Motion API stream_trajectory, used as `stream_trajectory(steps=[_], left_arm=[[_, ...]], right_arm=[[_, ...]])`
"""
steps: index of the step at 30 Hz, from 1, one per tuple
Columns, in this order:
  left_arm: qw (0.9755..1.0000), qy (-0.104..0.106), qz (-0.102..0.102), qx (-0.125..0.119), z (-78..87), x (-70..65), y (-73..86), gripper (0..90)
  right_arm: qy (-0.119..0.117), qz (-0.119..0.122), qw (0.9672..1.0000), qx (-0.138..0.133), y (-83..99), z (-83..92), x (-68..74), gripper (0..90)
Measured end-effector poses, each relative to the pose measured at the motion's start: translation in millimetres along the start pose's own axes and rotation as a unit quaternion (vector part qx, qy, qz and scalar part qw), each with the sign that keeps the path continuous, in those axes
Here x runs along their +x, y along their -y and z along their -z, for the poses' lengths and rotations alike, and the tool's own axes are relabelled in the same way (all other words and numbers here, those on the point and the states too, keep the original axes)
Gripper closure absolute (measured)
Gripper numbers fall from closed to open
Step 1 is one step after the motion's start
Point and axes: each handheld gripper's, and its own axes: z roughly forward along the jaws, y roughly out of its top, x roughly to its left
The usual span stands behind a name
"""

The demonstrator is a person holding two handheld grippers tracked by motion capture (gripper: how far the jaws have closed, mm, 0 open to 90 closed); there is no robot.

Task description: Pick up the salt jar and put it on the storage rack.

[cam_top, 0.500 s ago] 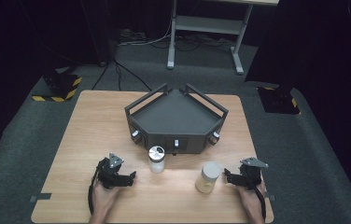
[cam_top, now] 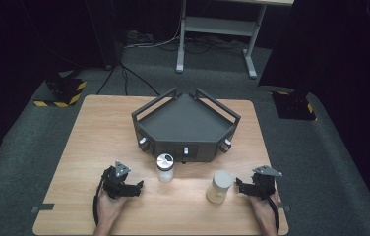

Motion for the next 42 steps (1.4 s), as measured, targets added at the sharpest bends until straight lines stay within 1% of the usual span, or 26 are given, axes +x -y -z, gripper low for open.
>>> stream_trajectory(steps=[20,25,28,32,36,38,39,42], left_arm=[[1.0000,0.000,-0.002,0.001,0.0,-0.4,-0.7,3.5],[1.0000,0.000,-0.004,0.000,0.5,-0.7,0.0,4.4],[0.9999,0.000,-0.010,-0.001,0.9,-1.6,0.3,4.4],[0.9998,0.007,-0.016,-0.001,0.7,-2.6,-0.1,4.0],[0.9998,0.012,-0.015,-0.004,0.1,-3.1,0.4,3.8],[0.9997,0.020,-0.013,-0.005,-0.6,-2.0,-0.2,3.7],[0.9997,0.020,-0.013,-0.005,-0.6,-2.0,-0.2,3.7],[0.9996,0.023,-0.017,-0.005,-0.1,-2.0,-1.8,3.6]], right_arm=[[0.000,-0.001,1.0000,0.000,-0.3,-0.2,0.3,10.0],[0.000,-0.001,1.0000,0.000,-0.3,-0.2,0.4,10.0],[0.000,-0.001,1.0000,0.000,-0.3,-0.2,0.4,10.0],[0.000,-0.001,1.0000,0.000,-0.3,-0.2,0.4,10.0],[0.000,-0.001,1.0000,0.000,-0.3,-0.2,0.3,10.0],[0.000,-0.001,1.0000,0.000,-0.3,-0.2,0.1,10.1],[0.000,-0.001,1.0000,0.000,-0.3,-0.2,0.1,10.1],[0.000,-0.001,1.0000,0.000,-0.3,-0.2,0.1,10.1]])
